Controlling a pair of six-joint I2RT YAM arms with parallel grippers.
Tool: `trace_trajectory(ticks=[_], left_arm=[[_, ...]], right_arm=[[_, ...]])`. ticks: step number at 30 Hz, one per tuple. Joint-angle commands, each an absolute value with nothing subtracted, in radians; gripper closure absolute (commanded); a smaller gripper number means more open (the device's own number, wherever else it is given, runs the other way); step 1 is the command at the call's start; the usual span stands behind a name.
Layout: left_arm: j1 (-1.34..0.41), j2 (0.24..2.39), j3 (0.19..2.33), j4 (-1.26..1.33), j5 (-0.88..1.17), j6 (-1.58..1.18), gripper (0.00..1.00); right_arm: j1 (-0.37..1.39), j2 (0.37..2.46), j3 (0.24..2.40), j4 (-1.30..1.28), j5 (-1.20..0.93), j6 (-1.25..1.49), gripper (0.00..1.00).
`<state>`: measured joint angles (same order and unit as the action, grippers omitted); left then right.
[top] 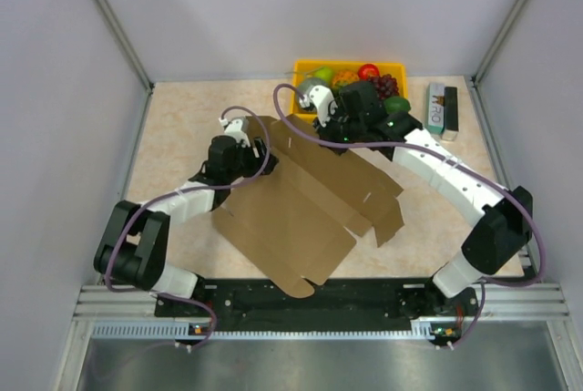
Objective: Fold the paper box
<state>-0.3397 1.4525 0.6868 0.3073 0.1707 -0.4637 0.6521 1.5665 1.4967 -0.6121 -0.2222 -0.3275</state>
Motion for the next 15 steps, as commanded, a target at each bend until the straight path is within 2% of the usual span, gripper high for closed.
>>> trace_trajectory(ticks=[1,6,7,15], left_arm=[[-0.334,1.524,0.747,0.445,0.247,-0.425,0.3],[-0.333,1.578,0.758,0.488,0.249,-0.448,0.28],[-0.333,1.597,0.765,0.482,0.247,-0.448,0.19],[-0.331,1.641,0.772,0.519,0.213,-0.456,0.17]], right_arm=[[0.629,1.588,1.526,-0.637,-0.3,-0.301,1.0],[0.589,1.604,1.529,-0.626,-0.367,-0.299,1.0],[0.591,1.609,1.532,-0.626,-0.361,-0.299,1.0],[0.589,1.658,1.549,-0.624,-0.313,-0.281,1.0]])
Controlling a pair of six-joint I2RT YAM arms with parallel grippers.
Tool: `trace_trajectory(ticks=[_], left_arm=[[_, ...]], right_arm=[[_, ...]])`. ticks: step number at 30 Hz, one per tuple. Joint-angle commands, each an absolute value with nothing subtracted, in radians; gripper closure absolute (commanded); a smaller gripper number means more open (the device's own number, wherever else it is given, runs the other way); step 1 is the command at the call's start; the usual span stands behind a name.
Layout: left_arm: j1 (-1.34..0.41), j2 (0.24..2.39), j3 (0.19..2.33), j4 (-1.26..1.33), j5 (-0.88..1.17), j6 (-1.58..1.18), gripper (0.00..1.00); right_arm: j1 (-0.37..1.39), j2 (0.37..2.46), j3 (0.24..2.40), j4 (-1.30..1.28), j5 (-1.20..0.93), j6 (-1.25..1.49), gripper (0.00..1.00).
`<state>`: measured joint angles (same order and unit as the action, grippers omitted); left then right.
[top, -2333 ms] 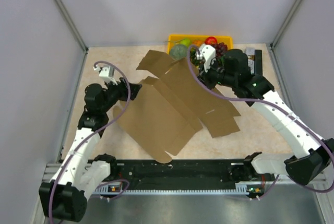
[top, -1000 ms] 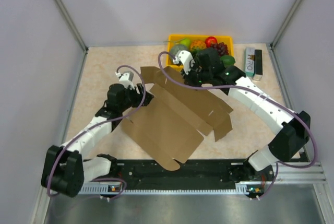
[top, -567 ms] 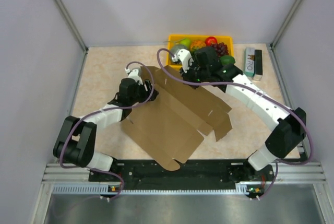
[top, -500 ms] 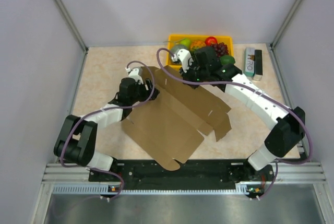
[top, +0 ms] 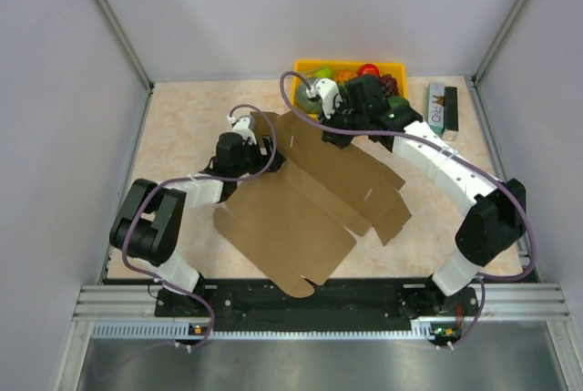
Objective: Fold the paper box
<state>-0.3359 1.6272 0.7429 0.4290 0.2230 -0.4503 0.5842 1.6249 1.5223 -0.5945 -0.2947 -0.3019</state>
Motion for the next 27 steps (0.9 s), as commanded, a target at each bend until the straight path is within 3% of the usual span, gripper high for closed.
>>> trace_trajectory(ticks=[1,13,23,27], left_arm=[[-0.331,1.647,0.778,0.499,0.21,-0.459,0.17],[-0.328,1.643,0.733,0.514,0.149,-0.503,0.17],[-0.322,1.758,0.733,0.672,0.275,-0.549,0.28],[-0.324,1.732,0.654,0.814,0.272,-0.568,0.41]], right_arm=[[0.589,1.66,1.552,-0.624,-0.308,-0.278,1.0],[0.589,1.66,1.555,-0.623,-0.278,-0.242,1.0],[0.589,1.664,1.566,-0.621,-0.311,-0.236,1.0],[0.591,1.664,1.559,-0.621,-0.308,-0.235,1.0]])
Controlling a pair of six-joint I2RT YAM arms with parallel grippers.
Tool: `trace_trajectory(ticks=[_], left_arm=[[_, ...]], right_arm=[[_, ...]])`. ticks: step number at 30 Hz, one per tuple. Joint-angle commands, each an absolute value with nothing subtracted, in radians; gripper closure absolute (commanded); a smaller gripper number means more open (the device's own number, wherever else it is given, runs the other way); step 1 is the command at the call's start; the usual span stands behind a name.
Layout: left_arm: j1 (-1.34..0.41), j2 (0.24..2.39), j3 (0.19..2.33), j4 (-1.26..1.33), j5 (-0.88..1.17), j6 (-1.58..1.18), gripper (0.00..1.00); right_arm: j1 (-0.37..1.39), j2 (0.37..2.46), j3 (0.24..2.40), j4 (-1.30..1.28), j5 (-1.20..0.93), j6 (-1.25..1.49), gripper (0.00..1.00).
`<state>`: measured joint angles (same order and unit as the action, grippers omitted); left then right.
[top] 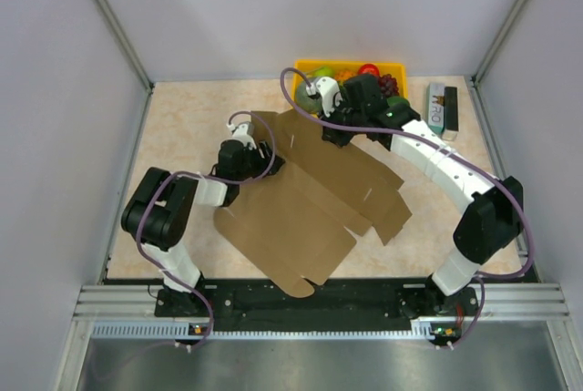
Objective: Fold the paper box
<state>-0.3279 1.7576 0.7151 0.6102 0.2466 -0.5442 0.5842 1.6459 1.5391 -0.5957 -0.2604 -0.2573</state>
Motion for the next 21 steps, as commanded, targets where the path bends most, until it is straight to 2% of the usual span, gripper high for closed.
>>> trace_trajectory(ticks=[1,5,9,12,16,18,19,20,21], left_arm=[[-0.328,1.709,0.634,0.84,0.256,-0.566,0.42],[-0.341,1.657,0.554,0.9,0.178,-0.517,0.55],[-0.377,1.612,0.52,0.925,0.089,-0.486,0.71],[-0.403,1.603,0.508,0.943,0.058,-0.477,0.74],[-0.413,1.611,0.508,0.946,0.035,-0.477,0.79],[-0.413,1.591,0.499,0.94,0.026,-0.5,0.78],[-0.411,1.579,0.479,0.939,0.017,-0.533,0.73],[-0.411,1.566,0.466,0.956,0.015,-0.547,0.58],[-0.405,1.543,0.456,0.95,0.018,-0.56,0.5]], right_arm=[[0.589,1.664,1.557,-0.62,-0.301,-0.233,1.0],[0.591,1.658,1.548,-0.618,-0.292,-0.2,0.96],[0.626,1.635,1.523,-0.614,-0.125,-0.153,0.9],[0.658,1.621,1.506,-0.617,0.016,-0.104,0.87],[0.68,1.591,1.474,-0.618,0.078,-0.084,0.86],[0.687,1.575,1.456,-0.617,0.1,-0.09,0.86],[0.687,1.572,1.451,-0.617,0.113,-0.091,0.86],[0.69,1.566,1.448,-0.617,0.121,-0.095,0.86],[0.689,1.56,1.44,-0.615,0.123,-0.098,0.86]])
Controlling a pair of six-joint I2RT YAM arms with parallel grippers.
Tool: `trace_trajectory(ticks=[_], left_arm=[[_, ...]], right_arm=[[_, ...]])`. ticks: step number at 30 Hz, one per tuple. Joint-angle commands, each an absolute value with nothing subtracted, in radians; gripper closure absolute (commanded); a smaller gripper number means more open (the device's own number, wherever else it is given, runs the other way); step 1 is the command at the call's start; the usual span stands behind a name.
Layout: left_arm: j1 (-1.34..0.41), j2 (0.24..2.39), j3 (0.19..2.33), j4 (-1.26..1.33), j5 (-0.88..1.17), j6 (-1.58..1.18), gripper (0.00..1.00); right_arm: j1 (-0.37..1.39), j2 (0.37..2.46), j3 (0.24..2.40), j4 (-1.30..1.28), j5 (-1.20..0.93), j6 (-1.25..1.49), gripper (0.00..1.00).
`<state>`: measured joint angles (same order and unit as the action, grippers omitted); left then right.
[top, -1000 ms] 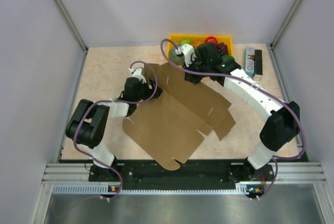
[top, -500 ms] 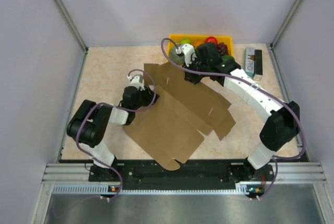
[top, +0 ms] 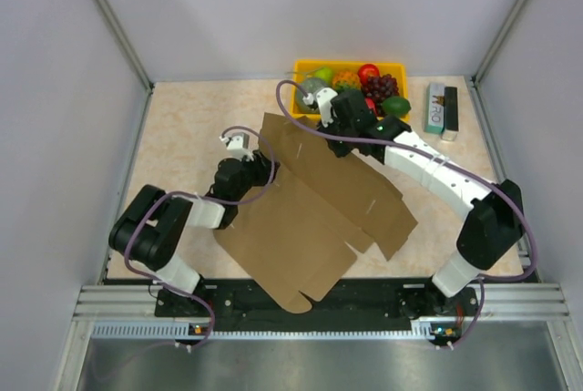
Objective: Fold the paper box
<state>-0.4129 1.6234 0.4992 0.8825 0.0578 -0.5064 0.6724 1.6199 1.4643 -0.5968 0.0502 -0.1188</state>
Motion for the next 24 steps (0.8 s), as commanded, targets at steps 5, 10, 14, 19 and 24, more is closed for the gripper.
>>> trace_trajectory(ticks=[5,10,14,19,24], left_arm=[[-0.374,1.483,0.471,0.779,0.066,-0.597,0.29],[-0.357,1.503,0.52,0.713,0.12,-0.561,0.27],[-0.356,1.567,0.543,0.712,0.17,-0.561,0.28],[-0.356,1.624,0.561,0.744,0.235,-0.555,0.27],[-0.356,1.674,0.574,0.773,0.265,-0.558,0.27]], right_arm=[[0.696,1.542,1.424,-0.609,0.091,-0.11,0.82],[0.701,1.514,1.408,-0.607,0.118,-0.103,0.79],[0.732,1.491,1.387,-0.612,0.201,-0.104,0.78],[0.772,1.48,1.374,-0.635,0.288,-0.112,0.81],[0.79,1.488,1.373,-0.627,0.321,-0.123,1.0]])
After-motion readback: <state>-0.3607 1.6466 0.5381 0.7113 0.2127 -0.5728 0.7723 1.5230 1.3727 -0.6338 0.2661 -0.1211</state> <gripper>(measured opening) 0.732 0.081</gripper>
